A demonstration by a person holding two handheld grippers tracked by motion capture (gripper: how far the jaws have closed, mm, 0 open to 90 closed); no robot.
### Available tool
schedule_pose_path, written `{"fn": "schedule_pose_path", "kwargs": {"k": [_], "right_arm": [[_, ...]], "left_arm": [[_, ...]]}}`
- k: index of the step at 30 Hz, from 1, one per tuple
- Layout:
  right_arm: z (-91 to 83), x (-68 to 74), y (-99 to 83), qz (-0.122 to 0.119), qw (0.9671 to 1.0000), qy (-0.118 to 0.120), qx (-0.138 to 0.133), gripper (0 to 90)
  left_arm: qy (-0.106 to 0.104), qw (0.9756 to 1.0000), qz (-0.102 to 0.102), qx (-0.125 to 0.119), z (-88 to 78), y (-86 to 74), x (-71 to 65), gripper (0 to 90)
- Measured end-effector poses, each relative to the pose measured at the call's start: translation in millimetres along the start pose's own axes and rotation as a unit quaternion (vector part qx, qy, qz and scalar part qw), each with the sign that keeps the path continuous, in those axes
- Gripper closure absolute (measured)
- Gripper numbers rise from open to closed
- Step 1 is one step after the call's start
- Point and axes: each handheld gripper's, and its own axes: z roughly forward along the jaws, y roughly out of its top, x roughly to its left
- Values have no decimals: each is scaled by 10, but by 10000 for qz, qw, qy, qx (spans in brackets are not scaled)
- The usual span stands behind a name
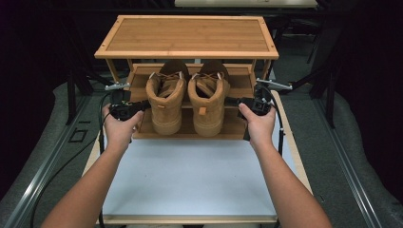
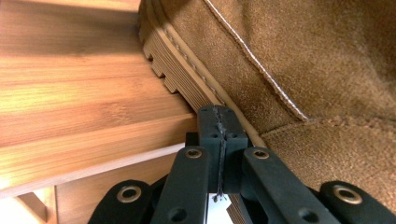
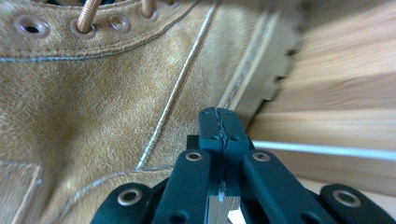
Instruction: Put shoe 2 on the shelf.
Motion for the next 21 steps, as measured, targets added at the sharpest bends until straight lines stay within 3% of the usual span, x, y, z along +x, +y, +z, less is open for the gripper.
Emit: {"fn": "schedule_pose_path", "kwargs": {"k": [1,2,5,7,9,12,13,19,21], "right_arm": [[12,10,-12,-12,10000,71,-50,900],[16,27,-15,-45,9999,-73,-80,900],[32,14,-13,50,10000,1,-75,900],[39,5,-16,50,9999,-10,-107,900],[35,-4,-12,21,10000,-42,-88,900],[47,-29,-13,164,9998,120,-80,900],[48,-32,-19,89,9997,171,-150,900],[36,27,-27,-185,9997,-50,-126,900],[34,77,-20,-364,9988,-307,-85,899]], "left_arm": [[-6,10000,20,3,1,3,-10,900],[-83,10000,28,19,3,7,-13,900],[-480,9987,-13,149,103,0,-74,900],[-426,9991,-15,91,157,7,-151,900],[-266,9995,122,112,158,31,-187,900],[-380,9992,45,108,157,27,-152,900],[-372,9992,63,118,157,27,-155,900],[-357,9991,79,214,147,30,-151,900],[-389,9989,84,240,142,29,-141,900]]}}
